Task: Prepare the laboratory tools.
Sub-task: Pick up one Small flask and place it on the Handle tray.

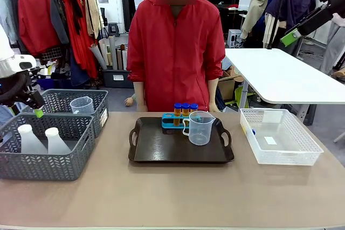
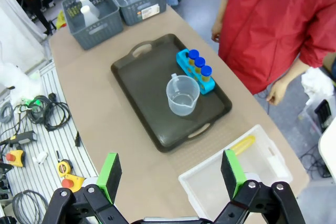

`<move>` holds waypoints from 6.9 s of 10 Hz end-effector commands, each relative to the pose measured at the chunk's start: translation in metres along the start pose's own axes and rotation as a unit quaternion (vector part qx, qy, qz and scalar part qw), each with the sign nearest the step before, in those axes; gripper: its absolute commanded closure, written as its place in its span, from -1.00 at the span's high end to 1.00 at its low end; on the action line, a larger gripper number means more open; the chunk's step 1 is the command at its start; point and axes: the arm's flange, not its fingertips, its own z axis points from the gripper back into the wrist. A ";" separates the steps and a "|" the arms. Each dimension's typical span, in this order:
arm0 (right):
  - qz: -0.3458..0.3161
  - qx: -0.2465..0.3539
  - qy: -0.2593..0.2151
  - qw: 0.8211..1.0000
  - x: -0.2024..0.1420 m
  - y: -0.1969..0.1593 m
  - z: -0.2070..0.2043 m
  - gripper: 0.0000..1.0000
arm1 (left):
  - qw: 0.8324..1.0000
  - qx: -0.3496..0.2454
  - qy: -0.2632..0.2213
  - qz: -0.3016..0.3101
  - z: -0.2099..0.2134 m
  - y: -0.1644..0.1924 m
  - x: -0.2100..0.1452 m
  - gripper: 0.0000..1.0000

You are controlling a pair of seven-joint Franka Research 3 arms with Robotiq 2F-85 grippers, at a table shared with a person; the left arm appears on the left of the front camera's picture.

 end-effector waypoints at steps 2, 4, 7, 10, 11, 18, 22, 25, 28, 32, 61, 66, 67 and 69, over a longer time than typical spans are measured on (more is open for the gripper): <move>0.000 0.003 -0.003 1.000 0.001 0.001 0.001 1.00 | 1.000 -0.007 0.002 0.030 -0.010 0.011 0.001 1.00; 0.000 0.003 -0.003 1.000 0.001 0.001 0.001 1.00 | 0.999 -0.010 0.006 0.044 -0.017 0.012 -0.002 1.00; 0.000 0.003 -0.003 1.000 0.001 0.001 0.001 1.00 | 0.998 -0.006 0.016 0.059 -0.026 0.010 -0.009 1.00; 0.000 0.003 -0.003 1.000 0.001 0.001 0.001 1.00 | 0.997 -0.003 0.026 0.075 -0.035 0.006 -0.014 1.00; 0.000 0.003 -0.003 1.000 0.001 0.001 0.001 1.00 | 0.997 -0.005 0.027 0.078 -0.037 0.006 -0.017 1.00; 0.000 0.003 -0.003 1.000 0.001 0.001 0.001 1.00 | 0.996 -0.009 0.037 0.086 -0.048 0.005 -0.033 1.00; 0.000 0.003 -0.003 1.000 0.001 0.001 0.001 1.00 | 0.996 0.006 0.029 0.083 -0.048 0.003 -0.032 -0.55; 0.000 0.003 -0.003 1.000 0.001 0.001 0.001 1.00 | 0.996 0.006 0.027 0.081 -0.049 0.004 -0.030 -1.00; 0.000 0.003 -0.003 1.000 0.001 0.001 0.001 1.00 | 0.997 0.006 0.027 0.076 -0.050 0.005 -0.028 -1.00; 0.000 0.003 -0.003 1.000 0.001 0.001 0.001 1.00 | 0.999 0.006 -0.002 0.053 0.037 -0.046 -0.036 -1.00; 0.000 0.003 -0.003 1.000 0.001 0.001 0.001 1.00 | 0.963 0.057 -0.034 -0.261 0.223 -0.315 0.058 -1.00; 0.000 0.003 -0.003 1.000 0.001 0.001 0.001 1.00 | 0.963 0.056 -0.033 -0.262 0.229 -0.314 0.052 -1.00; 0.000 0.003 -0.003 1.000 0.001 0.001 0.001 1.00 | 0.964 0.064 -0.035 -0.255 0.220 -0.319 0.060 -1.00; 0.000 0.003 -0.003 1.000 0.001 0.001 0.001 1.00 | 0.964 0.064 -0.035 -0.255 0.220 -0.319 0.060 -1.00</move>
